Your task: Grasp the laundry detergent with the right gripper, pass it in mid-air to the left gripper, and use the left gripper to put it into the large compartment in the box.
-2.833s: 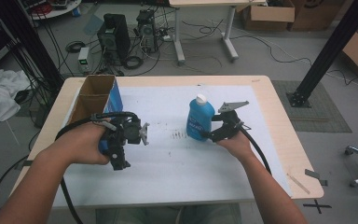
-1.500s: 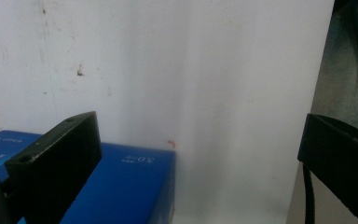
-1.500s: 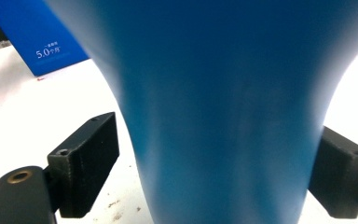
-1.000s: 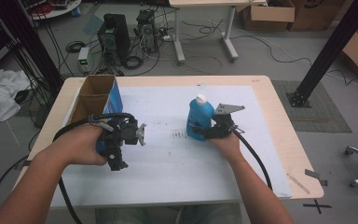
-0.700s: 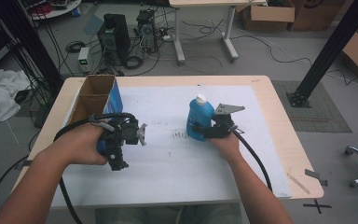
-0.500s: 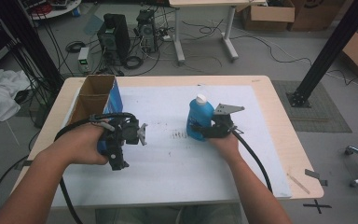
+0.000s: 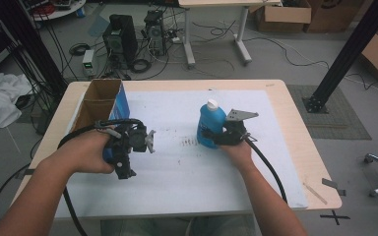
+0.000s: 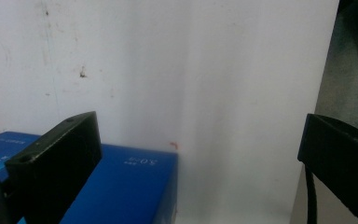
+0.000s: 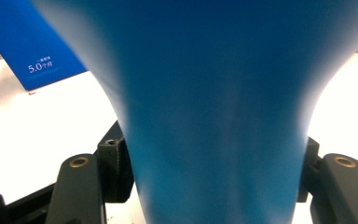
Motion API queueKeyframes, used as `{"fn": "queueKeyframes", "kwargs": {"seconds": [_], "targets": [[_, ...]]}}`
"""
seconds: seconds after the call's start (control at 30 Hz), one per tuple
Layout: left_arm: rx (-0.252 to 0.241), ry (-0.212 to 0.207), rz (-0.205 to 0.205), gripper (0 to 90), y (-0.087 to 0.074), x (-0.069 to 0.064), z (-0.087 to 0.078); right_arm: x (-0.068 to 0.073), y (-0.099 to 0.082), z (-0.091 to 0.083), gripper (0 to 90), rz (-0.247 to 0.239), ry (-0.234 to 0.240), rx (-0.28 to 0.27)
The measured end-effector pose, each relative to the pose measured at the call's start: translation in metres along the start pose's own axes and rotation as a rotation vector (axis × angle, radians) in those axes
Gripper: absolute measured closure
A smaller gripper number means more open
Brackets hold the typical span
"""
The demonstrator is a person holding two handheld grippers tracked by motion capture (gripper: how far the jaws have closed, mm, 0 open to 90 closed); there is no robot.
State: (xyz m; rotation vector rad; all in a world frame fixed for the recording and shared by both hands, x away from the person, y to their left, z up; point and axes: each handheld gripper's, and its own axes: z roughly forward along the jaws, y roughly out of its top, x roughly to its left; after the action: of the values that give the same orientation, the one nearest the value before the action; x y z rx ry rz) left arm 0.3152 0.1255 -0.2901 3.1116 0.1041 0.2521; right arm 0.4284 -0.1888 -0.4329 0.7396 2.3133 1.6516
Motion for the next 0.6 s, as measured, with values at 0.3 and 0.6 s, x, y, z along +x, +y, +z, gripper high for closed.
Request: {"fn": "queueKeyframes", "kwargs": {"seconds": [0.3,0.6], "targets": [[0.004,-0.004,-0.003,0.1,0.0008,0.0017,0.002,0.002,-0.0028,0.001,40.5,-0.007,-0.031,-0.007],[-0.001,-0.004,0.003,0.1,0.0051,0.0031,0.0026,0.0052,0.0015,0.0002,43.8,-0.064,-0.047,0.024]]}}
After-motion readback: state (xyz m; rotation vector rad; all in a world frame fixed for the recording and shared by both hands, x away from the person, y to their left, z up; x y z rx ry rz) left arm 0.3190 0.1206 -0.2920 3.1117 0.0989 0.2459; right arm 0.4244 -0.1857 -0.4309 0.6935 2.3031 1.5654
